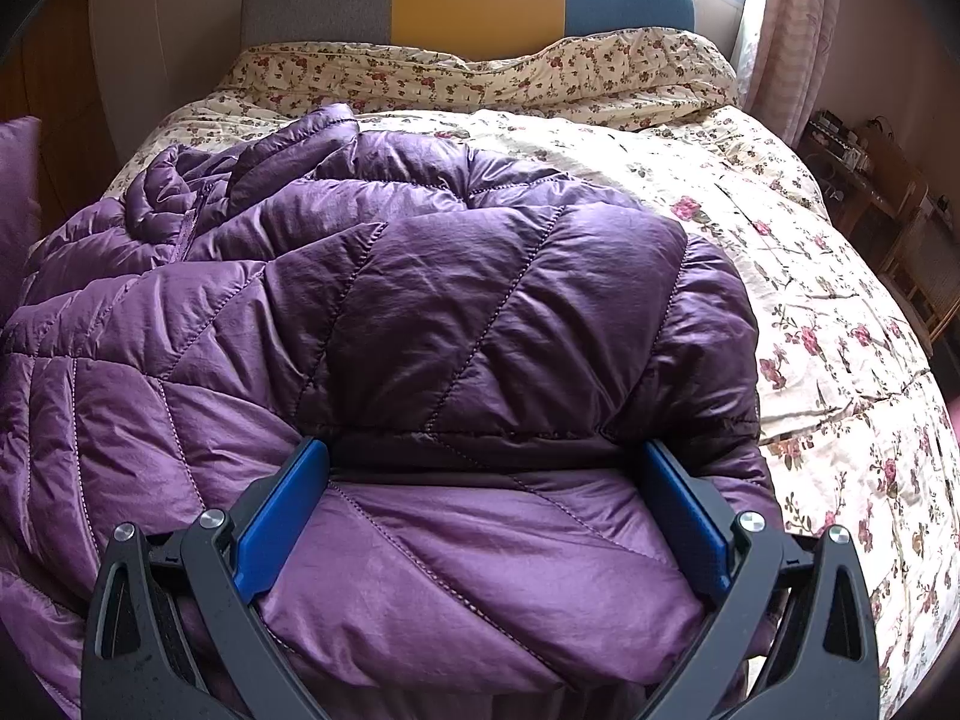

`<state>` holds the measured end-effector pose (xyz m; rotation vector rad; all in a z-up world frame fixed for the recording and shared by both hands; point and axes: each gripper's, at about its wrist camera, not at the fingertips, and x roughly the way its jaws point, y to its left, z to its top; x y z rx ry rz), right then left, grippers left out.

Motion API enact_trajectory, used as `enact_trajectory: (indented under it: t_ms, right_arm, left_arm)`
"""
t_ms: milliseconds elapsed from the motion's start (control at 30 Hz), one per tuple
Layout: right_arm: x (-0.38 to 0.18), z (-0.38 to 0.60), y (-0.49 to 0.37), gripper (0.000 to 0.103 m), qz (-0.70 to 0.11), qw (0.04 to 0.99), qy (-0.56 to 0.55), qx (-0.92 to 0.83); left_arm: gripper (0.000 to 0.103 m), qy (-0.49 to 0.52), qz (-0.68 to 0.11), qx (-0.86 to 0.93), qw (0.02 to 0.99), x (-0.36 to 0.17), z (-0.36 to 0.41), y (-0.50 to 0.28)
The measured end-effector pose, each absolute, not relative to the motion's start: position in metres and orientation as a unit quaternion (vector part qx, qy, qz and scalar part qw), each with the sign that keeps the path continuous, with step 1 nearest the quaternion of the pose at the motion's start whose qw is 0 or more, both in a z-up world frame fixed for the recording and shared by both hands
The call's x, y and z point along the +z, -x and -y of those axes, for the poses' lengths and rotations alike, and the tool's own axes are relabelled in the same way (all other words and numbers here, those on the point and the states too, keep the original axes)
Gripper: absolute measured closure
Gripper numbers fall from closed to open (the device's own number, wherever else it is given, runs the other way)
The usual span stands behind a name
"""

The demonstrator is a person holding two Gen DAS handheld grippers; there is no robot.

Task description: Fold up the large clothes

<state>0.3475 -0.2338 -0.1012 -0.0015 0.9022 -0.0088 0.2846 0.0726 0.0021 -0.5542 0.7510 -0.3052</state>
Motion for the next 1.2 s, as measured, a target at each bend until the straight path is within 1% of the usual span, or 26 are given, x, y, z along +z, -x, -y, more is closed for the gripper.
enact_trajectory:
  t_ms: [233,267,300,333,367,400,433,533,633,733,767,833,933,967,1033,1100,1167,1200]
  right_arm:
    - [-0.102,0.233,-0.348,0.002,-0.436,0.900,0.000,-0.004]
    - [-0.102,0.233,-0.348,0.002,-0.436,0.900,0.000,-0.004]
    - [-0.101,0.233,-0.348,0.002,-0.437,0.900,0.001,-0.004]
    - [-0.101,0.233,-0.348,0.002,-0.437,0.900,0.001,-0.004]
    - [-0.102,0.232,-0.348,0.002,-0.437,0.899,0.001,-0.004]
    - [-0.101,0.233,-0.348,0.002,-0.438,0.899,0.001,-0.004]
    - [-0.101,0.233,-0.348,0.002,-0.439,0.898,-0.001,-0.003]
    - [-0.095,0.235,-0.348,0.003,-0.440,0.898,-0.006,0.000]
    - [-0.080,0.240,-0.343,0.009,-0.428,0.903,-0.038,0.016]
    - [-0.063,0.245,-0.336,0.018,-0.409,0.906,-0.098,0.044]
    - [-0.056,0.246,-0.334,0.023,-0.402,0.902,-0.134,0.076]
    - [-0.047,0.241,-0.332,0.024,-0.402,0.887,-0.185,0.134]
    - [-0.041,0.217,-0.331,0.025,-0.413,0.864,-0.207,0.203]
    - [-0.042,0.205,-0.331,0.028,-0.421,0.856,-0.205,0.218]
    - [-0.044,0.187,-0.332,0.042,-0.436,0.844,-0.205,0.237]
    - [-0.048,0.167,-0.330,0.078,-0.446,0.843,-0.185,0.236]
    - [-0.046,0.162,-0.328,0.089,-0.439,0.853,-0.171,0.226]
    - [-0.042,0.162,-0.326,0.091,-0.428,0.862,-0.165,0.215]
  left_arm:
    - [0.090,0.233,-0.415,-0.192,0.858,-0.026,-0.021,-0.308]
    - [0.085,0.228,-0.423,-0.194,0.855,-0.029,-0.018,-0.309]
    - [0.077,0.223,-0.428,-0.196,0.854,-0.032,-0.015,-0.309]
    - [0.072,0.220,-0.429,-0.197,0.854,-0.034,-0.015,-0.309]
    - [0.057,0.218,-0.430,-0.198,0.853,-0.034,-0.014,-0.308]
    - [0.046,0.218,-0.427,-0.200,0.854,-0.033,-0.016,-0.305]
    - [0.043,0.217,-0.422,-0.199,0.857,-0.033,-0.016,-0.301]
    - [0.042,0.217,-0.413,-0.201,0.861,-0.027,-0.024,-0.296]
    - [0.042,0.224,-0.402,-0.194,0.867,-0.022,-0.037,-0.286]
    - [0.042,0.218,-0.389,-0.174,0.878,-0.016,-0.057,-0.273]
    - [0.042,0.216,-0.386,-0.167,0.881,-0.014,-0.062,-0.270]
    - [0.042,0.217,-0.379,-0.152,0.887,-0.012,-0.076,-0.263]
    - [0.042,0.221,-0.375,-0.132,0.891,-0.010,-0.092,-0.259]
    - [0.042,0.223,-0.374,-0.124,0.891,-0.010,-0.097,-0.257]
    - [0.042,0.228,-0.371,-0.114,0.893,-0.010,-0.107,-0.254]
    - [0.042,0.226,-0.368,-0.103,0.896,-0.010,-0.113,-0.251]
    - [0.042,0.228,-0.367,-0.096,0.897,-0.010,-0.119,-0.249]
    - [0.042,0.228,-0.366,-0.092,0.897,-0.010,-0.122,-0.248]
